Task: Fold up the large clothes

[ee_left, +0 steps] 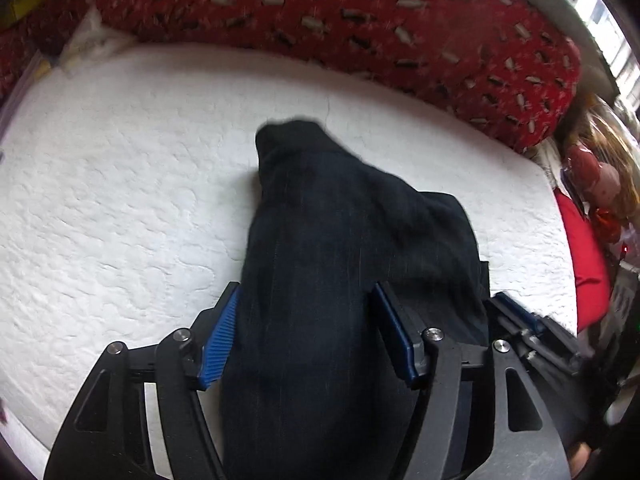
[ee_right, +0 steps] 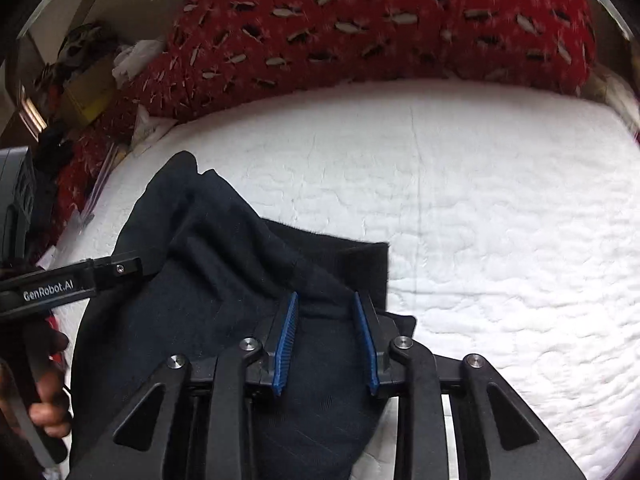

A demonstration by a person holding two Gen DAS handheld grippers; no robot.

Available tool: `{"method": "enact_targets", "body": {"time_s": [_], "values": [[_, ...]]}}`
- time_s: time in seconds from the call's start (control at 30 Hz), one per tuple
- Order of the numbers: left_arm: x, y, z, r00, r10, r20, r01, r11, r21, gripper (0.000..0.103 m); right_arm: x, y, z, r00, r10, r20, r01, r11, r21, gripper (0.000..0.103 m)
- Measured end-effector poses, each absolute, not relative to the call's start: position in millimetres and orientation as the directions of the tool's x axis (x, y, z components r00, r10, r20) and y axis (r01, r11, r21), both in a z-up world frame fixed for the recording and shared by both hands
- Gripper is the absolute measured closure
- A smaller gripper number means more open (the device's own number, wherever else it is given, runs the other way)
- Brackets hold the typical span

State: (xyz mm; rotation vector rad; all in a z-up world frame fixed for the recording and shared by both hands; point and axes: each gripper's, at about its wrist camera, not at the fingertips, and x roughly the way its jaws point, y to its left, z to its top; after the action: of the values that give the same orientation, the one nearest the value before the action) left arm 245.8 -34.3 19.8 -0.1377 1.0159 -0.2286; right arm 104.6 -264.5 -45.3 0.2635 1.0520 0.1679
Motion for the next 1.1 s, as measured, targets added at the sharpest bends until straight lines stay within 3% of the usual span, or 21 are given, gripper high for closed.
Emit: {"method": "enact_targets", "body": {"time_s": [0.07, 0.23, 0.3, 0.4, 0.53, 0.67, 0.8, 1.0, 1.1], "values": [[229.7, -32.2, 31.0, 0.534, -0.233, -0.813, 0.150, 0.972, -0.180, 0.038, 94.5, -264.9, -23.7, 0.531, 0.249, -0.810, -0.023, 0.960, 0.280, 0.072], [204.9, -38.7, 42.7, 0.565, -0.204, -0.799, 0.183, 0.976, -0.119, 0.038, 34.8, -260.7, 13.1, 0.595, 0.389, -0.703, -0.124, 0.909, 0.399, 0.066], [200.2, -40.4, 40.8, 0.544, -0.199, -0.815, 0.182, 0.976, -0.117, 0.038, 21.0, -247.9, 4.4, 0.570, 0.381, -0.728, -0.128, 0.916, 0.379, 0.057], [187.2, -36.0, 44.7, 0.522, -0.199, -0.829, 0.187, 0.975, -0.117, 0.038, 14.5, -239.6, -37.1, 0.426, 0.300, -0.854, -0.081, 0.952, 0.294, 0.058], [154.2, -15.5, 51.9, 0.536, -0.227, -0.813, 0.213, 0.968, -0.130, 0.038, -1.9, -251.5, -12.1, 0.479, 0.309, -0.821, -0.019, 0.939, 0.343, 0.054], [125.5, -7.2, 23.1, 0.474, -0.242, -0.846, 0.221, 0.963, -0.151, 0.038, -40.1, -240.9, 19.5, 0.550, 0.371, -0.749, -0.132, 0.923, 0.360, 0.053], [116.0, -13.8, -8.7, 0.407, -0.205, -0.890, 0.216, 0.968, -0.124, 0.038, -51.9, -214.5, -19.1, 0.437, 0.254, -0.863, -0.144, 0.967, 0.212, 0.053], [92.4, -3.5, 7.3, 0.447, -0.244, -0.860, 0.219, 0.963, -0.160, 0.037, -71.9, -224.2, 10.8, 0.498, 0.279, -0.821, -0.117, 0.960, 0.255, 0.049], [92.2, -9.7, -8.8, 0.428, -0.231, -0.874, 0.206, 0.966, -0.154, 0.037, -83.7, -221.2, -11.2, 0.445, 0.207, -0.871, -0.087, 0.978, 0.188, 0.046]]}}
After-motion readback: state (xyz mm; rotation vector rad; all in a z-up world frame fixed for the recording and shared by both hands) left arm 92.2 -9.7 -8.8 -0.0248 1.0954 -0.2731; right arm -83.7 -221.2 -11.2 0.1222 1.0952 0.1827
